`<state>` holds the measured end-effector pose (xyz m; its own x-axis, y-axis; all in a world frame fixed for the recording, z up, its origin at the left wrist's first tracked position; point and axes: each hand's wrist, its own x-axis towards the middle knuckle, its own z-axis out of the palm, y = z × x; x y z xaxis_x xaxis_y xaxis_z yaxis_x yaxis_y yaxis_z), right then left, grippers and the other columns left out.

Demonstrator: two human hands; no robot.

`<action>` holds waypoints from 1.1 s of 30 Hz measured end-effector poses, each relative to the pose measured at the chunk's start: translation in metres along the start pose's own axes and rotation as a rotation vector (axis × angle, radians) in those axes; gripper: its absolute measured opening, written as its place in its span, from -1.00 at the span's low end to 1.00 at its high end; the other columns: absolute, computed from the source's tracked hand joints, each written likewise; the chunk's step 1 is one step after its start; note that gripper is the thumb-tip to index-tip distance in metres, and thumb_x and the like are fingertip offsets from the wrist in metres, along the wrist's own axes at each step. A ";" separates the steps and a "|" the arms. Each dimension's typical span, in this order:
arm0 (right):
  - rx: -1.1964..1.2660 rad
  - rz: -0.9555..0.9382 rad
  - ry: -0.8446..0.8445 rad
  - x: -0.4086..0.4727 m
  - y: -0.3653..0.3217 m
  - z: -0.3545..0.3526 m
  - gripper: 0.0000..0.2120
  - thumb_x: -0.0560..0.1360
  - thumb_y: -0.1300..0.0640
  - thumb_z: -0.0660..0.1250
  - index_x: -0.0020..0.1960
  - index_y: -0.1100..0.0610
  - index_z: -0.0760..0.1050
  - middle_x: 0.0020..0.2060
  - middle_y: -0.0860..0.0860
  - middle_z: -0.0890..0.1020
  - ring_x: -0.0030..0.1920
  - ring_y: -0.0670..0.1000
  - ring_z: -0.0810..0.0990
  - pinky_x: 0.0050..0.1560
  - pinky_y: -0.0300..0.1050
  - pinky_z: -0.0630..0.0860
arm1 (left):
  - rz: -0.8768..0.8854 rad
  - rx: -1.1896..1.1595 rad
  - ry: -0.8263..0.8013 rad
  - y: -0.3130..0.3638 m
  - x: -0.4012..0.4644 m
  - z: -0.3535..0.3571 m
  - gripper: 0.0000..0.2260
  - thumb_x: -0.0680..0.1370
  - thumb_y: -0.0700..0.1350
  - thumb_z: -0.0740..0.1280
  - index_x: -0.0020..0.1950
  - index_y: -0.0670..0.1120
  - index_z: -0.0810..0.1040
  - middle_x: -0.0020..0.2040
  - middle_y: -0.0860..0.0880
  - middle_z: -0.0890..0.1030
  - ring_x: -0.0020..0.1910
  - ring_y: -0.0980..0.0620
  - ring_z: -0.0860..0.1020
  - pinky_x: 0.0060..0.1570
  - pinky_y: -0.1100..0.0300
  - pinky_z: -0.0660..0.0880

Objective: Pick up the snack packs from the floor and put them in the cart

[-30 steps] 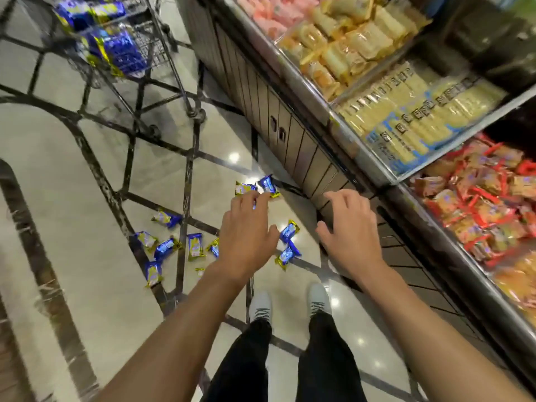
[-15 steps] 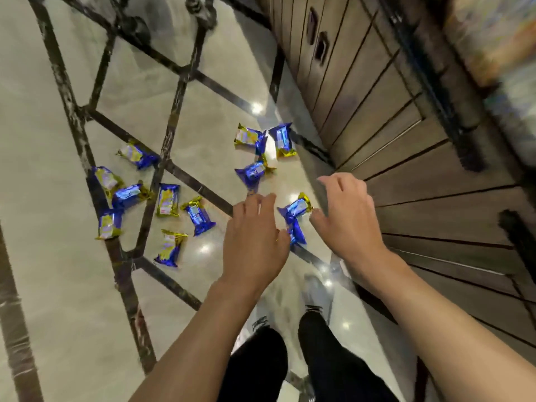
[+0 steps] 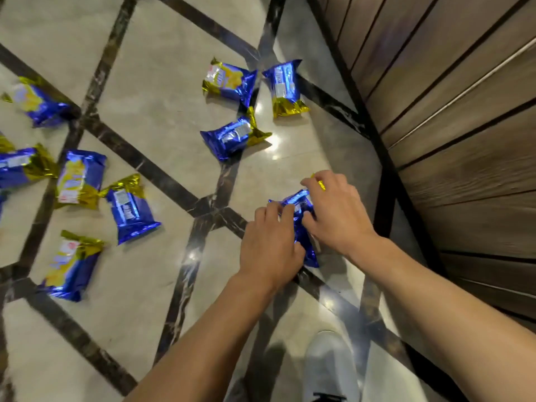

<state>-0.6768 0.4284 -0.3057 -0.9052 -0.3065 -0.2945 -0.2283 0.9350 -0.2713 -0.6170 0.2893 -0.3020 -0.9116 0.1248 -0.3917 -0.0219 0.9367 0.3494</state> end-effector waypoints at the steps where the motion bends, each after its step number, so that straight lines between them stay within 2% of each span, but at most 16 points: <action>1: -0.011 -0.009 -0.011 0.001 0.007 0.014 -0.45 0.42 0.05 0.34 0.39 0.07 0.39 0.28 0.07 0.42 0.25 0.16 0.39 0.20 0.03 0.36 | 0.013 0.003 -0.010 0.001 0.003 0.013 -0.45 0.45 -0.02 0.31 0.43 -0.08 0.33 0.36 -0.12 0.39 0.25 -0.18 0.38 0.12 -0.07 0.45; 4: -0.051 -0.066 0.016 0.004 0.023 0.045 -0.48 0.38 0.05 0.33 0.34 0.09 0.43 0.24 0.08 0.45 0.22 0.15 0.42 0.25 0.02 0.33 | 0.051 0.001 0.009 0.004 0.007 0.042 -0.40 0.42 0.00 0.33 0.45 -0.05 0.29 0.36 -0.10 0.34 0.23 -0.16 0.40 0.09 -0.03 0.46; 7: -0.072 -0.124 0.088 0.011 0.031 0.057 -0.49 0.38 0.03 0.36 0.32 0.09 0.44 0.27 0.10 0.43 0.24 0.18 0.42 0.31 0.07 0.32 | 0.051 -0.017 0.035 0.000 0.005 0.055 -0.29 0.40 0.04 0.36 0.51 -0.01 0.21 0.44 -0.08 0.25 0.32 -0.13 0.34 0.16 -0.01 0.46; 10: -0.141 -0.172 0.069 0.018 0.032 0.062 -0.41 0.34 0.01 0.40 0.36 0.05 0.41 0.36 0.09 0.40 0.33 0.18 0.37 0.40 0.17 0.26 | 0.049 0.002 -0.003 -0.008 -0.005 0.064 -0.24 0.37 0.12 0.37 0.51 0.02 0.18 0.49 -0.07 0.19 0.38 -0.11 0.27 0.20 0.01 0.43; 12: -0.168 -0.175 0.036 0.020 0.031 0.064 -0.38 0.30 0.03 0.45 0.34 0.01 0.42 0.32 0.06 0.44 0.32 0.17 0.38 0.40 0.21 0.23 | 0.050 0.053 -0.061 -0.015 -0.011 0.071 -0.22 0.37 0.14 0.41 0.51 0.02 0.15 0.50 -0.08 0.18 0.37 -0.11 0.27 0.22 0.01 0.41; 15: -0.169 -0.150 0.012 0.023 0.029 0.067 -0.42 0.28 0.08 0.48 0.28 0.00 0.44 0.14 0.06 0.49 0.17 0.17 0.43 0.28 0.12 0.33 | 0.047 0.112 -0.133 -0.027 -0.009 0.077 -0.22 0.42 0.03 0.43 0.52 0.04 0.07 0.40 -0.05 0.28 0.25 -0.11 0.39 0.15 0.05 0.43; 17: -0.178 -0.125 -0.007 0.025 0.027 0.067 -0.45 0.33 0.03 0.47 0.29 -0.01 0.42 0.09 0.07 0.47 0.10 0.15 0.42 0.17 0.06 0.36 | 0.043 0.108 -0.139 -0.034 -0.005 0.078 -0.22 0.43 0.01 0.43 0.54 0.03 0.07 0.32 -0.03 0.37 0.16 -0.09 0.43 0.08 0.05 0.45; 20: -0.152 -0.063 -0.036 0.029 0.025 0.065 -0.44 0.35 -0.07 0.43 0.30 -0.01 0.39 0.06 0.06 0.46 0.05 0.14 0.40 0.08 0.01 0.32 | 0.047 0.069 -0.108 -0.044 0.003 0.074 -0.29 0.45 0.05 0.41 0.51 0.02 0.15 0.23 -0.02 0.42 0.10 -0.06 0.45 0.04 0.06 0.45; 22: -0.058 0.008 -0.027 0.032 0.023 0.060 -0.46 0.35 -0.10 0.42 0.27 0.02 0.40 0.01 0.06 0.46 0.02 0.14 0.43 0.01 -0.01 0.32 | 0.024 0.049 -0.090 -0.054 0.007 0.066 -0.43 0.45 0.05 0.40 0.39 0.00 0.27 0.18 -0.02 0.43 0.08 -0.07 0.47 0.01 0.06 0.46; 24: 0.071 0.099 0.010 0.033 0.019 0.048 -0.47 0.37 -0.13 0.43 0.24 0.06 0.39 0.01 0.05 0.45 0.00 0.14 0.45 -0.02 0.00 0.35 | -0.075 -0.034 -0.055 -0.062 0.011 0.049 -0.55 0.45 0.03 0.41 0.26 -0.02 0.34 0.14 -0.03 0.43 0.04 -0.07 0.50 -0.07 0.07 0.43; 26: 0.214 0.189 0.037 0.031 0.007 0.027 -0.49 0.39 -0.14 0.44 0.19 0.07 0.35 0.03 0.03 0.42 -0.03 0.11 0.48 -0.07 -0.01 0.41 | -0.202 -0.163 0.015 -0.063 0.013 0.019 -0.59 0.45 0.02 0.43 0.19 -0.02 0.33 0.13 -0.04 0.44 0.01 -0.08 0.52 -0.14 0.07 0.41; 30: 0.342 0.261 0.017 0.012 -0.034 -0.048 -0.58 0.45 -0.16 0.39 0.09 0.02 0.27 0.03 -0.03 0.42 -0.12 0.08 0.51 -0.19 -0.03 0.40 | -0.369 -0.221 0.111 -0.045 0.008 -0.072 -0.52 0.47 0.06 0.42 0.26 -0.06 0.30 0.16 -0.07 0.51 0.09 -0.15 0.57 0.00 -0.07 0.54; 33: 0.417 0.269 0.031 -0.015 -0.074 -0.134 -0.59 0.47 -0.14 0.38 0.14 0.02 0.28 0.06 -0.01 0.52 -0.01 0.13 0.56 -0.14 -0.03 0.40 | -0.394 -0.233 0.156 -0.018 -0.021 -0.162 -0.48 0.47 0.04 0.41 0.32 -0.07 0.29 0.11 -0.08 0.58 0.07 -0.15 0.58 -0.01 -0.08 0.55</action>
<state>-0.6942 0.3878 -0.1581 -0.9239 -0.0533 -0.3789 0.1717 0.8273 -0.5349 -0.6639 0.2168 -0.1624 -0.8660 -0.2918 -0.4061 -0.4527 0.8025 0.3887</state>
